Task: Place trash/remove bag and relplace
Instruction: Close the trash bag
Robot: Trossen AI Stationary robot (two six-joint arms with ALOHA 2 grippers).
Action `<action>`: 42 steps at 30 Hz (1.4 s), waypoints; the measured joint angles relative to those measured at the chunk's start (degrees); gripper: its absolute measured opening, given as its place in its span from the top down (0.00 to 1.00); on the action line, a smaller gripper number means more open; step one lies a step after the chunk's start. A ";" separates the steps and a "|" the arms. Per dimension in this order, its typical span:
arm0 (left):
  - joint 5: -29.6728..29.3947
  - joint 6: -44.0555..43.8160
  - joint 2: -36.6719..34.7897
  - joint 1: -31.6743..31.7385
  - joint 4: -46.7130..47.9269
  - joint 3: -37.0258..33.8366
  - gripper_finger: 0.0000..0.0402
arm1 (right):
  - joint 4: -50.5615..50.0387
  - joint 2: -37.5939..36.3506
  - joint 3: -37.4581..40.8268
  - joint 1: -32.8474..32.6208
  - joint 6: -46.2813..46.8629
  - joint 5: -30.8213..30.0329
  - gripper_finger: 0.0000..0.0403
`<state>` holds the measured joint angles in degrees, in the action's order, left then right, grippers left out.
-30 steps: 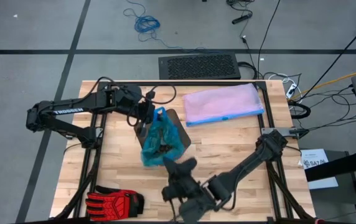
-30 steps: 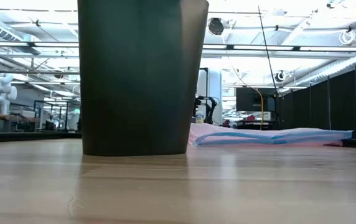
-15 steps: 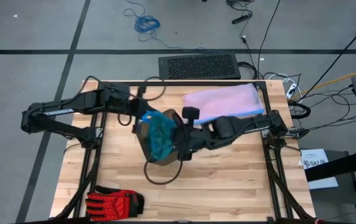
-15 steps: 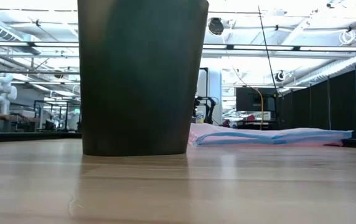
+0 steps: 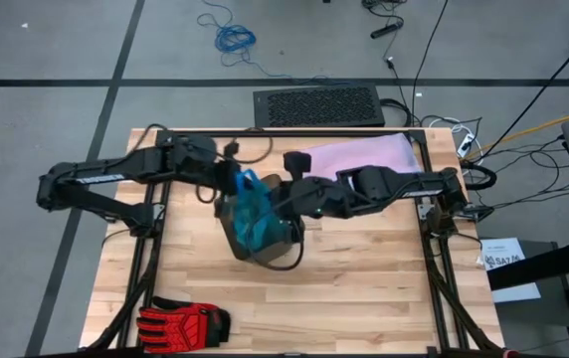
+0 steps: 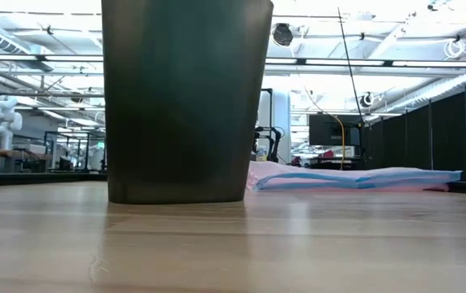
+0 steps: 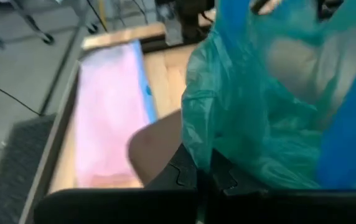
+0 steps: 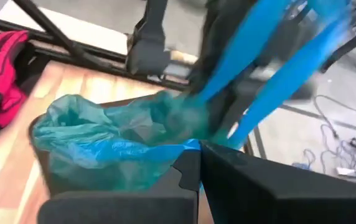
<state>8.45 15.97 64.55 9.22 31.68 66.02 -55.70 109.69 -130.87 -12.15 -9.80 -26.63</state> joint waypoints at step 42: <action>-7.26 -2.93 2.47 -4.05 -1.81 0.04 0.55 | -1.01 -0.32 0.04 -1.39 -6.86 -7.02 1.00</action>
<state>1.19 13.04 67.02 5.17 29.87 66.06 -56.71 109.36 -130.82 -13.54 -16.67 -33.65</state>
